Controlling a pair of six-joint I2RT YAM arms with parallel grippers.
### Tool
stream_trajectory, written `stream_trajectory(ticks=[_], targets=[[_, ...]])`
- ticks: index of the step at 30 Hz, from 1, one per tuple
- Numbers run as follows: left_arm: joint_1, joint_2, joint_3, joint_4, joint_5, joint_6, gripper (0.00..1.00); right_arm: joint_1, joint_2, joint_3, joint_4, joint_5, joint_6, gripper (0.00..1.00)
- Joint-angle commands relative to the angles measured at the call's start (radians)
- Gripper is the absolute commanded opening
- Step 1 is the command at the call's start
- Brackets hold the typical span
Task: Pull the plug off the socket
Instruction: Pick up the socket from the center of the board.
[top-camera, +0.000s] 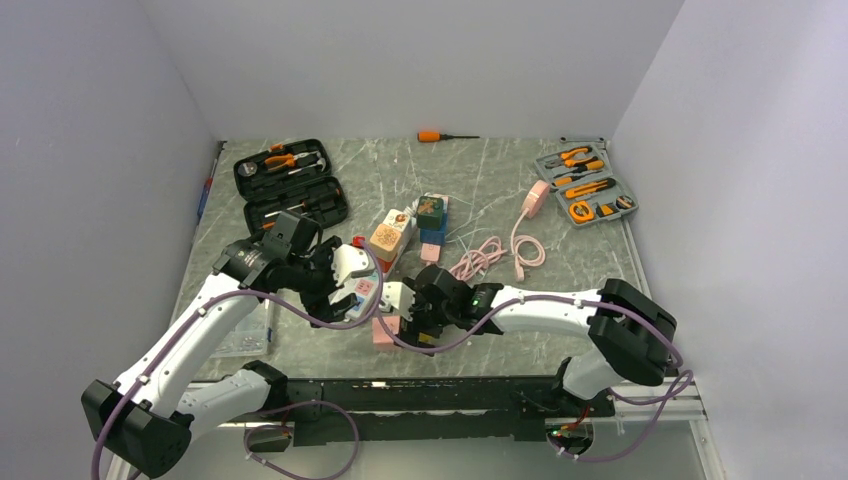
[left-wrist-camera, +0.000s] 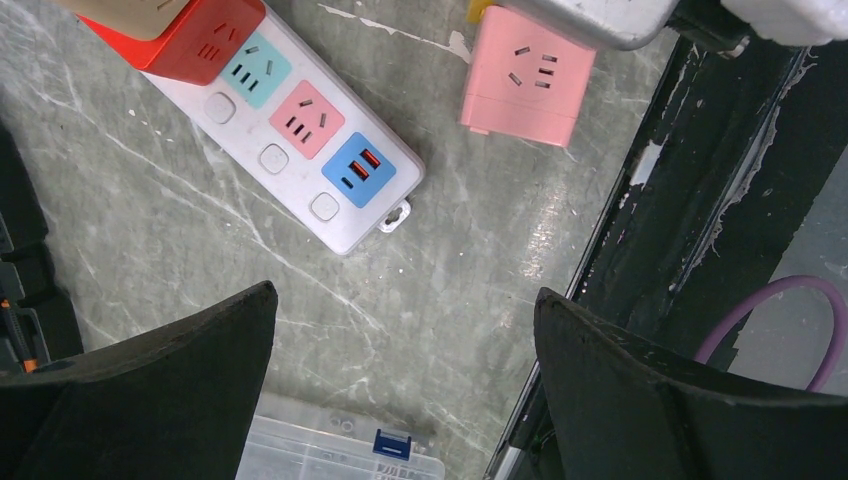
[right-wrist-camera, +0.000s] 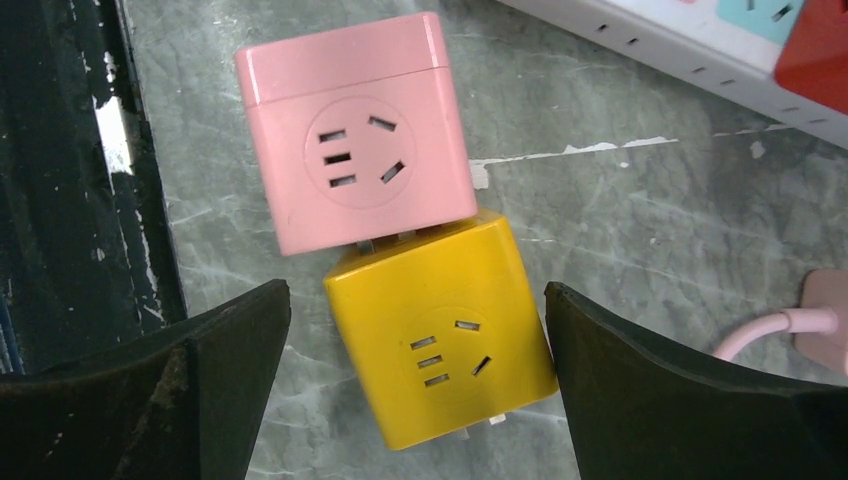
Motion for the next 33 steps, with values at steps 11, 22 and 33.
stream_trajectory(ticks=[11, 22, 33], targets=[[0.006, -0.004, 0.008, 0.032, 0.008, -0.004, 0.99, 0.073, -0.017, -0.054, 0.088, 0.000, 0.151, 0.88], [0.006, -0.032, -0.011, 0.051, -0.014, -0.017, 0.99, 0.075, 0.023, -0.043, 0.095, 0.039, 0.245, 0.64], [0.009, -0.081, -0.043, 0.087, -0.058, -0.034, 1.00, 0.077, 0.060, -0.060, 0.123, 0.051, 0.265, 0.06]])
